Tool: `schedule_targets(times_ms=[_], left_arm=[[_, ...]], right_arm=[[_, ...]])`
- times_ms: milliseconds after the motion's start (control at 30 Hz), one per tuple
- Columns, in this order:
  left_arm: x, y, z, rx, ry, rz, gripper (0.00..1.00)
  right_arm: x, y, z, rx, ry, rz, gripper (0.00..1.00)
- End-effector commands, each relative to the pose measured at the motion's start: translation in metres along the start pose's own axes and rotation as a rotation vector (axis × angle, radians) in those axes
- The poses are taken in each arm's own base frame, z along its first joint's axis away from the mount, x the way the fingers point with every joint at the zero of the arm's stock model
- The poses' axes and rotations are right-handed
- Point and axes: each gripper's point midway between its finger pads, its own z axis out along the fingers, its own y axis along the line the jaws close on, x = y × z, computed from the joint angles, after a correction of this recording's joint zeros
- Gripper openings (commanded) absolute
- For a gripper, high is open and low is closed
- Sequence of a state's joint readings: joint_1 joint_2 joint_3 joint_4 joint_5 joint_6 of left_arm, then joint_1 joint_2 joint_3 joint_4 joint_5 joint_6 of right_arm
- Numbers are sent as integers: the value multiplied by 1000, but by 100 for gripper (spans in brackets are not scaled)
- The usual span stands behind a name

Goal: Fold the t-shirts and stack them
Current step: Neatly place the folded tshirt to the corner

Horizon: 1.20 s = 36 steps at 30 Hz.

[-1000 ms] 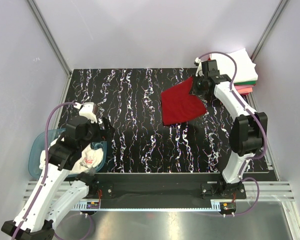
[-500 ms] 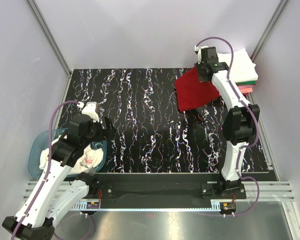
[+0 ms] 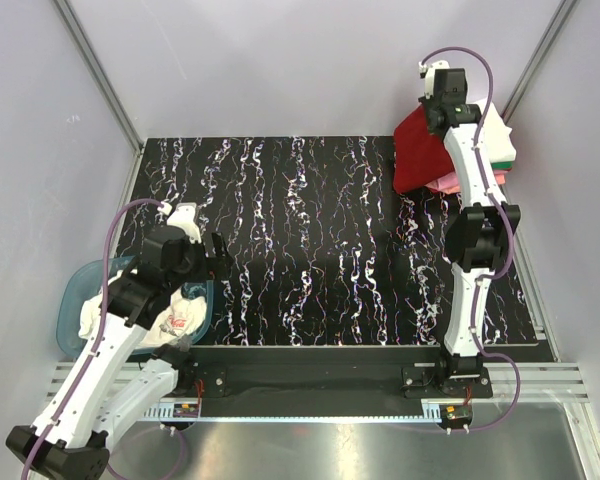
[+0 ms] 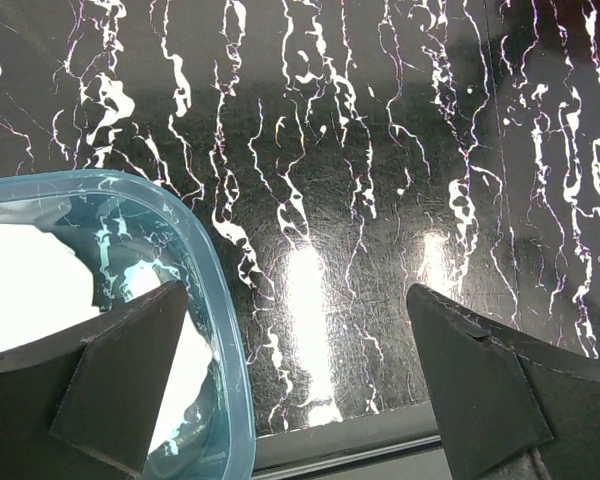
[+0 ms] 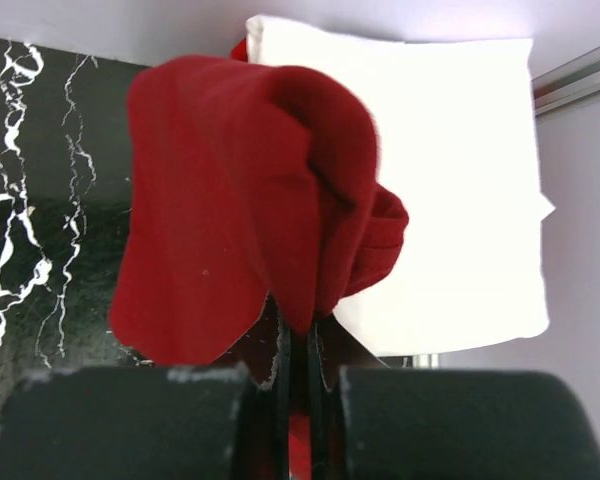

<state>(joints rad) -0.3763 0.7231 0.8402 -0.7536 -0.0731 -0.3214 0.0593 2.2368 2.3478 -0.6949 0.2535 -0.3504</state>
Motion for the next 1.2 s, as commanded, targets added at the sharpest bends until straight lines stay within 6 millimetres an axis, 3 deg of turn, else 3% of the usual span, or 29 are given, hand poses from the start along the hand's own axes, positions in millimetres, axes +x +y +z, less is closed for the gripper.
schedule_targets(times_ms=[0,133,533,1167], left_arm=[[-10,0,2,2,-42,5,99],[-9,-1,4,2,-36,6,99],[-8,0,5,-3,-31,6,99],[-6,1,8,-8,-15,8,99]], right_arm=[[-52,-31,-31,74,-145,-7,0],[-72,-51,-52,98,-205,6,0],[-101,-73,-82,142,-297,-8,0],[-125,-100,-123,169,-399,5,0]])
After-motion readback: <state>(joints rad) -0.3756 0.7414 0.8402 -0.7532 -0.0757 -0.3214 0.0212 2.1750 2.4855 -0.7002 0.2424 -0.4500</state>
